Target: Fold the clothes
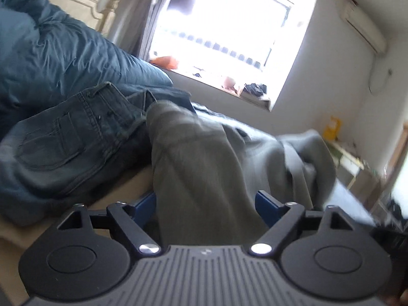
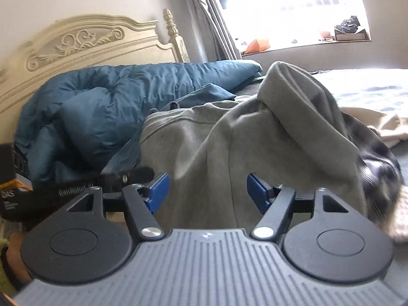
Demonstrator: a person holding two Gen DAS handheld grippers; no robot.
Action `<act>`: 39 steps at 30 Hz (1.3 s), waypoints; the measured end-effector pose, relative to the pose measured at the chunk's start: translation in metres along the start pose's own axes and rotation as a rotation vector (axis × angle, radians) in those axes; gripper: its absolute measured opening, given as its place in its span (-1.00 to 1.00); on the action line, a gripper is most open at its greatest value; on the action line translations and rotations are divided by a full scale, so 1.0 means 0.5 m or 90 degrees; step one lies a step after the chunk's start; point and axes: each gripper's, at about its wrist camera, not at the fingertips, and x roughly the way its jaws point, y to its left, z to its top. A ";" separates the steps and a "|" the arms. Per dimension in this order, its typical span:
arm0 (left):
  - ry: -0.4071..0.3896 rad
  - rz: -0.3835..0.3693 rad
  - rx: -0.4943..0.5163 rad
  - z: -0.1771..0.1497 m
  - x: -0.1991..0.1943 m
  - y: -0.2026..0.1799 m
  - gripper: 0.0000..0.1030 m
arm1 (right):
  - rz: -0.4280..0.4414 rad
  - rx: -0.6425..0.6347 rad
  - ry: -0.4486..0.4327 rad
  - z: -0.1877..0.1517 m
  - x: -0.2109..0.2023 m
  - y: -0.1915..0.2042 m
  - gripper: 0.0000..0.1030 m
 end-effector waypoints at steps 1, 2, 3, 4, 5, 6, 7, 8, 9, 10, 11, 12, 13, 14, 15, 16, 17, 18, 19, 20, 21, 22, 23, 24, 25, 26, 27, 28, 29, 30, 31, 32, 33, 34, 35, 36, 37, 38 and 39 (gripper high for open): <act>-0.003 0.017 -0.006 0.003 0.013 0.000 0.69 | -0.014 0.001 0.005 0.003 0.019 0.000 0.31; -0.004 0.031 -0.013 0.005 0.026 0.001 0.69 | -0.028 0.005 0.009 0.004 0.034 -0.001 0.31; -0.003 0.042 -0.019 0.008 0.038 0.003 0.69 | -0.035 0.005 0.012 0.003 0.045 -0.004 0.30; 0.001 0.053 -0.024 0.009 0.052 0.005 0.63 | -0.041 0.004 0.011 0.002 0.052 -0.006 0.28; 0.005 0.063 -0.030 0.009 0.065 0.007 0.60 | -0.044 0.003 0.006 0.001 0.053 -0.009 0.20; 0.008 0.068 -0.038 0.008 0.077 0.011 0.52 | -0.047 0.001 -0.002 -0.002 0.050 -0.010 -0.02; 0.011 0.068 -0.044 0.007 0.086 0.013 0.31 | -0.052 -0.001 -0.009 -0.003 0.048 -0.012 -0.19; 0.014 0.062 -0.048 0.005 0.093 0.014 0.20 | -0.059 -0.003 -0.014 -0.004 0.047 -0.014 -0.58; 0.016 0.059 -0.049 0.002 0.096 0.010 0.01 | -0.056 0.003 -0.017 -0.005 0.043 -0.022 -0.75; 0.013 0.066 -0.038 -0.002 0.097 0.002 -0.10 | -0.045 0.012 -0.021 -0.006 0.038 -0.031 -0.81; 0.007 0.077 -0.023 -0.005 0.099 -0.007 -0.18 | -0.040 0.019 -0.026 -0.006 0.034 -0.040 -0.85; 0.002 0.087 -0.004 -0.008 0.099 -0.016 -0.35 | -0.035 0.024 -0.034 -0.008 0.029 -0.046 -0.87; -0.001 0.097 0.011 -0.011 0.095 -0.024 -0.44 | -0.025 0.031 -0.045 -0.011 0.020 -0.053 -0.89; -0.001 0.102 0.017 -0.014 0.088 -0.029 -0.49 | -0.013 0.040 -0.057 -0.015 0.009 -0.059 -0.90; -0.001 0.102 0.016 -0.015 0.075 -0.032 -0.56 | 0.000 0.050 -0.068 -0.019 -0.003 -0.066 -0.91; -0.003 0.100 0.011 -0.014 0.056 -0.034 -0.58 | 0.011 0.061 -0.078 -0.023 -0.018 -0.072 -0.91; -0.004 0.097 0.006 -0.012 0.036 -0.037 -0.59 | 0.021 0.070 -0.084 -0.027 -0.038 -0.076 -0.92; -0.008 0.095 0.004 -0.013 0.012 -0.043 -0.60 | 0.030 0.073 -0.089 -0.029 -0.058 -0.077 -0.92; -0.016 0.090 0.002 -0.014 -0.016 -0.051 -0.61 | 0.035 0.074 -0.096 -0.032 -0.082 -0.077 -0.92; -0.024 0.084 -0.001 -0.014 -0.046 -0.058 -0.61 | 0.037 0.076 -0.105 -0.036 -0.112 -0.076 -0.92; -0.036 0.073 -0.002 -0.016 -0.080 -0.067 -0.61 | 0.043 0.083 -0.111 -0.040 -0.143 -0.075 -0.92; -0.048 0.060 -0.005 -0.020 -0.119 -0.074 -0.61 | 0.048 0.088 -0.119 -0.045 -0.177 -0.072 -0.92; -0.055 0.047 -0.012 -0.022 -0.155 -0.079 -0.61 | 0.049 0.091 -0.126 -0.051 -0.212 -0.067 -0.93; -0.061 0.028 -0.022 -0.027 -0.195 -0.085 -0.61 | 0.044 0.090 -0.133 -0.059 -0.248 -0.061 -0.93; -0.065 0.011 -0.031 -0.036 -0.236 -0.089 -0.61 | 0.045 0.096 -0.139 -0.069 -0.287 -0.055 -0.93; -0.067 -0.003 -0.032 -0.048 -0.276 -0.093 -0.61 | 0.045 0.103 -0.144 -0.079 -0.324 -0.051 -0.93; -0.068 -0.016 -0.029 -0.062 -0.314 -0.097 -0.61 | 0.044 0.109 -0.145 -0.092 -0.357 -0.045 -0.93; -0.069 -0.029 -0.027 -0.075 -0.353 -0.102 -0.60 | 0.039 0.114 -0.143 -0.107 -0.388 -0.036 -0.93; -0.072 -0.040 -0.026 -0.093 -0.392 -0.104 -0.60 | 0.037 0.119 -0.139 -0.125 -0.418 -0.026 -0.93; -0.073 -0.052 -0.025 -0.114 -0.428 -0.104 -0.60 | 0.040 0.123 -0.135 -0.147 -0.445 -0.014 -0.93; -0.071 -0.064 -0.019 -0.136 -0.461 -0.104 -0.60 | 0.042 0.128 -0.130 -0.169 -0.473 -0.003 -0.93; -0.068 -0.071 -0.010 -0.160 -0.493 -0.107 -0.60 | 0.045 0.132 -0.126 -0.191 -0.501 0.009 -0.93; -0.061 -0.077 -0.001 -0.186 -0.524 -0.110 -0.60 | 0.047 0.135 -0.123 -0.215 -0.528 0.022 -0.93; -0.053 -0.085 0.001 -0.210 -0.547 -0.110 -0.60 | 0.049 0.136 -0.123 -0.242 -0.553 0.037 -0.92; -0.045 -0.094 -0.002 -0.231 -0.568 -0.107 -0.60 | 0.052 0.138 -0.121 -0.270 -0.576 0.051 -0.93; -0.036 -0.103 -0.004 -0.253 -0.588 -0.105 -0.60 | 0.055 0.142 -0.117 -0.298 -0.595 0.064 -0.93; -0.028 -0.112 -0.007 -0.275 -0.608 -0.103 -0.60 | 0.056 0.147 -0.113 -0.324 -0.611 0.076 -0.93; -0.024 -0.118 -0.009 -0.296 -0.627 -0.099 -0.60 | 0.056 0.154 -0.111 -0.350 -0.626 0.085 -0.92; -0.021 -0.124 -0.011 -0.318 -0.646 -0.093 -0.60 | 0.055 0.162 -0.111 -0.378 -0.642 0.092 -0.93</act>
